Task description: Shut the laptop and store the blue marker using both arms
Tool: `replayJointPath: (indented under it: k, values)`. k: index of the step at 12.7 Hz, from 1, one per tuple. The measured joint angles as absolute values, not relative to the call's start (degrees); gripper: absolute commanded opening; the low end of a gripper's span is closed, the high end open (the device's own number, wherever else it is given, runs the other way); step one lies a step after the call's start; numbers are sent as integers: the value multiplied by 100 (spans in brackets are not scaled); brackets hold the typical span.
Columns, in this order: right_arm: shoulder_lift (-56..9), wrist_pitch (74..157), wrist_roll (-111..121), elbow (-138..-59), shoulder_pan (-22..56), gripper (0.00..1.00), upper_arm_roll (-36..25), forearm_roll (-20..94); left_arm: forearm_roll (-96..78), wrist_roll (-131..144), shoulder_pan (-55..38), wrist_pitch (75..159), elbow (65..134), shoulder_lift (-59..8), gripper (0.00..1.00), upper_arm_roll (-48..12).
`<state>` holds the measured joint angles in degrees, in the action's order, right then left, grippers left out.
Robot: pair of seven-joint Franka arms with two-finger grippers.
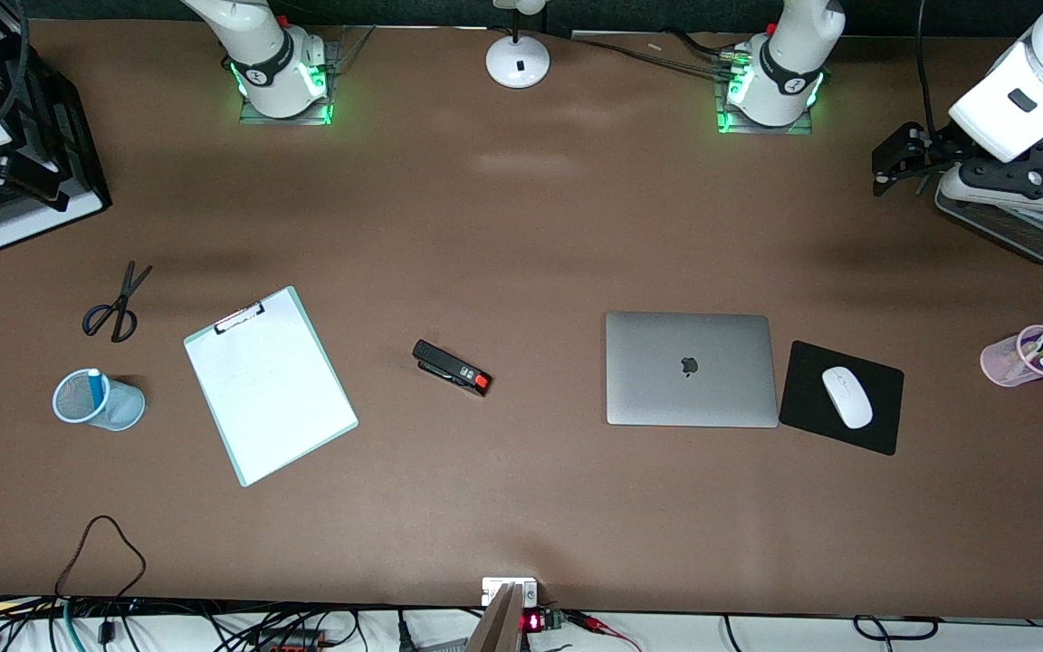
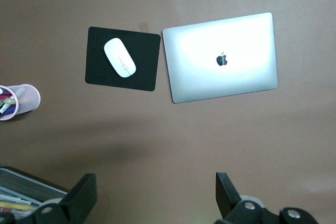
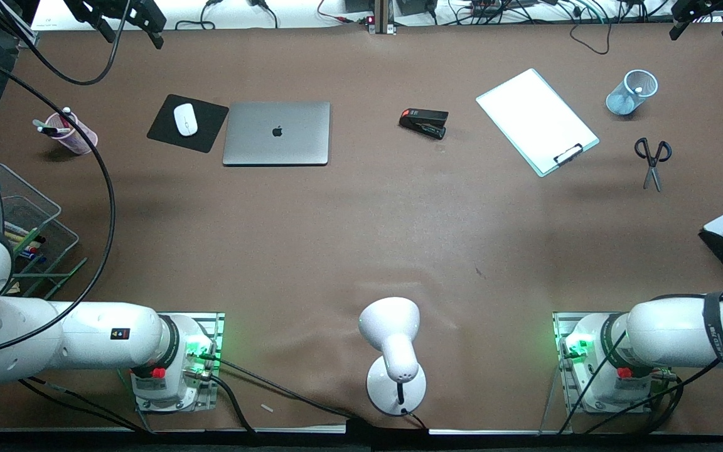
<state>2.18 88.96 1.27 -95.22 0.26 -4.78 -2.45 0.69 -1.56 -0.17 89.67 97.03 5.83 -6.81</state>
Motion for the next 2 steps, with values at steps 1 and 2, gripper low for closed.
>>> replayJointPath:
  k: [1,2]
  values:
    - [219,8896,128,-9522,26,100,-477,-245,67,-157,-18,8967,9697,583,100,-682]
    - [219,8896,131,-9522,29,100,-475,-245,66,-159,-21,8967,9692,583,100,-684]
